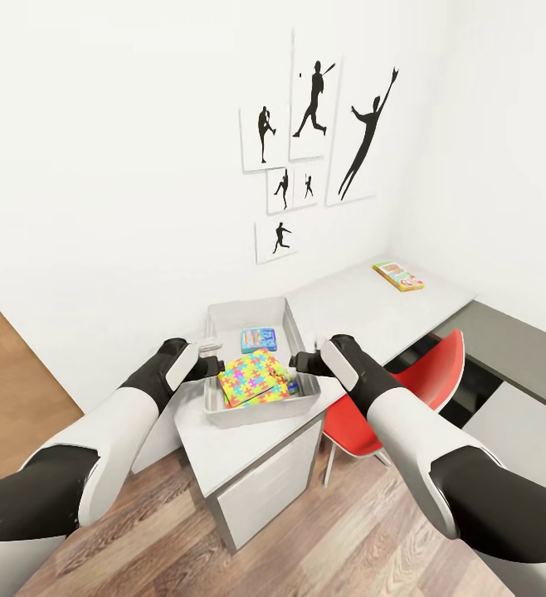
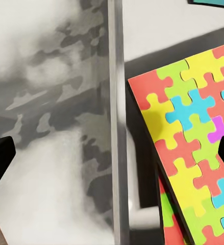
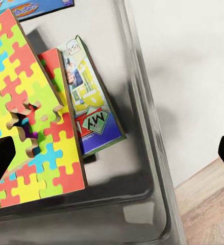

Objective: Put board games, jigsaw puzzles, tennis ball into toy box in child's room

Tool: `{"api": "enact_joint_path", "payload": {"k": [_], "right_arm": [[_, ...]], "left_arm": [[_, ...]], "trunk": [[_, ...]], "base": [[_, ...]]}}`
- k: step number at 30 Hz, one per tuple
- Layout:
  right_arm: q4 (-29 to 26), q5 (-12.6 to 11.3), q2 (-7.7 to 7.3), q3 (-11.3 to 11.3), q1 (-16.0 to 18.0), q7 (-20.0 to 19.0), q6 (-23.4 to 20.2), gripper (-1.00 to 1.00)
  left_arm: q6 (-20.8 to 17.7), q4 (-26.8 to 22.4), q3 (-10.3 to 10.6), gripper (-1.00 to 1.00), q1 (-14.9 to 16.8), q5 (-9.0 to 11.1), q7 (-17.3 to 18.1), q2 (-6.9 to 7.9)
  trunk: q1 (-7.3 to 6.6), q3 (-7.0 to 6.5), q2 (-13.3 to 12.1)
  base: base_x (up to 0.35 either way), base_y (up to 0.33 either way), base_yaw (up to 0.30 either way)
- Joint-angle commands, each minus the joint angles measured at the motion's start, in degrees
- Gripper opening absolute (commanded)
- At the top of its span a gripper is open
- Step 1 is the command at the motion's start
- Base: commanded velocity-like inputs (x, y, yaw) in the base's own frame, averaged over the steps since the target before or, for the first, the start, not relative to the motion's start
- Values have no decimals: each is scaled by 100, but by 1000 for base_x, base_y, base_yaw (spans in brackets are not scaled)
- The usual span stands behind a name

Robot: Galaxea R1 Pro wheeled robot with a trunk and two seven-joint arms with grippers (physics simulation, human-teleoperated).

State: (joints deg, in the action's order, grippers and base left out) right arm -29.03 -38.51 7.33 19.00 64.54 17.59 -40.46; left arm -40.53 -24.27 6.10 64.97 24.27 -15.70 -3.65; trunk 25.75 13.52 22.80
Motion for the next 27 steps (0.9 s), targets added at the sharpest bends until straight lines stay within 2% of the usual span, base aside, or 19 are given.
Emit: {"api": "enact_joint_path", "payload": {"k": [1, 27], "right_arm": [[-7, -60, -4, 29, 6, 52, -10, 100], [-22, -67, -12, 21, 3, 27, -6, 100]], "left_arm": [[-20, -7, 40, 100, 5, 61, -48, 4], [-21, -52, 26, 100, 6, 68, -46, 21]], "trunk": [[4, 12, 12], [4, 12, 12]], "base": [[0, 0, 0], [0, 0, 0]]}}
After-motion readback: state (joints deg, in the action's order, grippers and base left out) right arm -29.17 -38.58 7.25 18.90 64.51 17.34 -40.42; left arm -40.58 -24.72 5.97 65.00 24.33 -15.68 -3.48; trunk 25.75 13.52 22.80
